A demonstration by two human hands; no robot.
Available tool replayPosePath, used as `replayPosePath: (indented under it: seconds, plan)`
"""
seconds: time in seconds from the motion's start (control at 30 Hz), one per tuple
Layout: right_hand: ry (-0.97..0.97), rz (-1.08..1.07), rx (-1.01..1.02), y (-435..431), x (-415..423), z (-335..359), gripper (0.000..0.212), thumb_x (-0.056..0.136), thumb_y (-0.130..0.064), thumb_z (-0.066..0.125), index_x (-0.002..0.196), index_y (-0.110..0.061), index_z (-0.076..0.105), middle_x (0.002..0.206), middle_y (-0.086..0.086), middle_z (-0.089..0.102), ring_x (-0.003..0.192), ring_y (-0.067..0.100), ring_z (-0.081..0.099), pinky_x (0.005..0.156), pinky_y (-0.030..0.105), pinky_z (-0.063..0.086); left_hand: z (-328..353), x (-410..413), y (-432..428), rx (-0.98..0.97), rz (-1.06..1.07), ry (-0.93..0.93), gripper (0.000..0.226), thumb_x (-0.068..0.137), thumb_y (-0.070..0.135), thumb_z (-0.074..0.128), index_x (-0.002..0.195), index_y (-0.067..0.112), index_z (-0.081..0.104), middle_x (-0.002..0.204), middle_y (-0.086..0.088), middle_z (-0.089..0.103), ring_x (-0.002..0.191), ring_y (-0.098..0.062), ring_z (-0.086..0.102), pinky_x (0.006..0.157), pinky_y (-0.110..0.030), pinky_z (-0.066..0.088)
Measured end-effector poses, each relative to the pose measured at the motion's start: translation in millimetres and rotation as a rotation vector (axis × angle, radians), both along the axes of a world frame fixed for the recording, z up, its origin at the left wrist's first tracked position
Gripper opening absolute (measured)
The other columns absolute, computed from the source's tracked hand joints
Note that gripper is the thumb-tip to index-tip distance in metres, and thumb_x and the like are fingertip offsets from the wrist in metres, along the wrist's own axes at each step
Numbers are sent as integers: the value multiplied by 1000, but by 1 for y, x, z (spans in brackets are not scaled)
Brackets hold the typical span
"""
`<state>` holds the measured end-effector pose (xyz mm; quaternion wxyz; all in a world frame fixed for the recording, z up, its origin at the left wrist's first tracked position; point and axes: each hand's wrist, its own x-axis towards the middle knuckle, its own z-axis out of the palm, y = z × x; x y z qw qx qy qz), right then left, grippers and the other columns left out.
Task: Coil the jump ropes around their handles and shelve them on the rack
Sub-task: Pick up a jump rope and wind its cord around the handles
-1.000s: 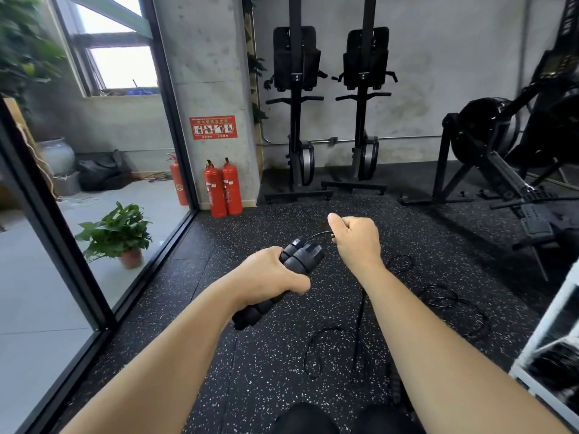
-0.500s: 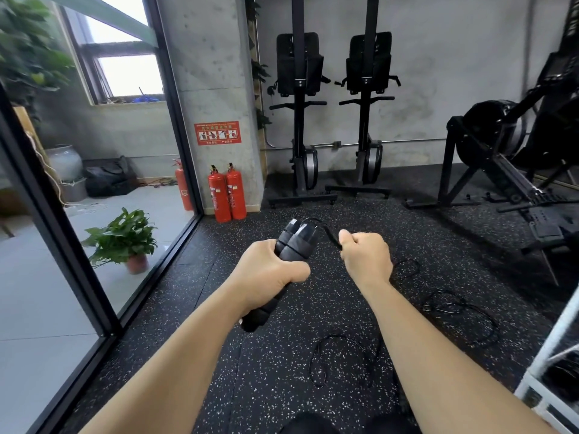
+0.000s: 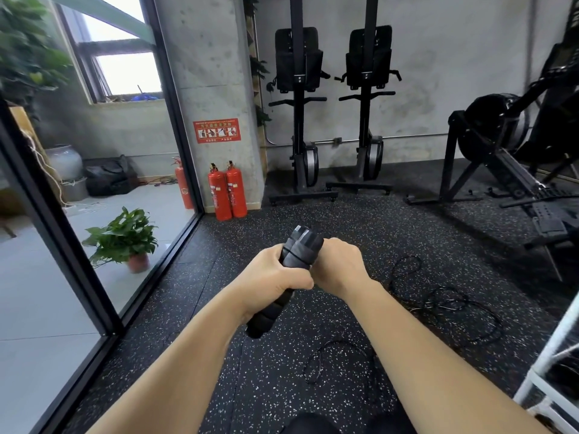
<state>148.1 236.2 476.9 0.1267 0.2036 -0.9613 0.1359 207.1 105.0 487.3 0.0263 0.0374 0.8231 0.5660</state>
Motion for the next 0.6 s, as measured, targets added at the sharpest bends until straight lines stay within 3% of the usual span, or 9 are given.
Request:
replayPosePath:
  seconds: [0.1,0.17,0.23,0.37,0.5,0.6]
  plan:
    - [-4,-10,-41,2,-4,-5,20,89,-22,54,72,-14,57,93,8,68,91,30,60,70,30,38,-4,-3,0,-4,25,-15,46,56,21,70,95,2,57,71,-4,54,59,-17,45,55,-26,37]
    - [-15,-19,-87,4,-8,-11,36,92,-27,52,59,-14,51,80,6,65,83,29,57,69,31,40,-3,-6,-1,-10,74,-24,40,59,19,72,93,5,58,67,0,54,56,-15,46,53,-25,38]
    - [-28,-39,-166,6,-14,-20,42,94,-33,50,61,-10,57,71,4,66,77,27,60,66,32,45,-3,-10,-5,-44,126,-23,28,67,13,76,86,11,55,62,3,53,52,-13,46,52,-24,38]
    - [-15,-112,-299,19,-25,-32,48,95,-38,46,61,-7,58,54,2,57,57,22,56,53,27,37,-2,-17,-18,-165,217,2,26,67,16,77,77,15,53,62,3,52,54,-15,47,54,-24,37]
    - [119,-140,-342,29,-29,-36,52,97,-35,46,51,-13,36,47,-2,39,45,17,39,46,25,27,-6,-22,-34,-387,301,-11,14,59,25,75,61,23,61,51,14,54,52,-15,52,61,-26,43]
    - [215,-100,-325,25,-27,-31,53,97,-34,46,50,-14,31,46,-3,35,45,17,34,48,28,28,-9,-25,-41,-519,341,-46,15,57,32,72,71,31,66,68,27,63,61,-8,60,63,-22,46]
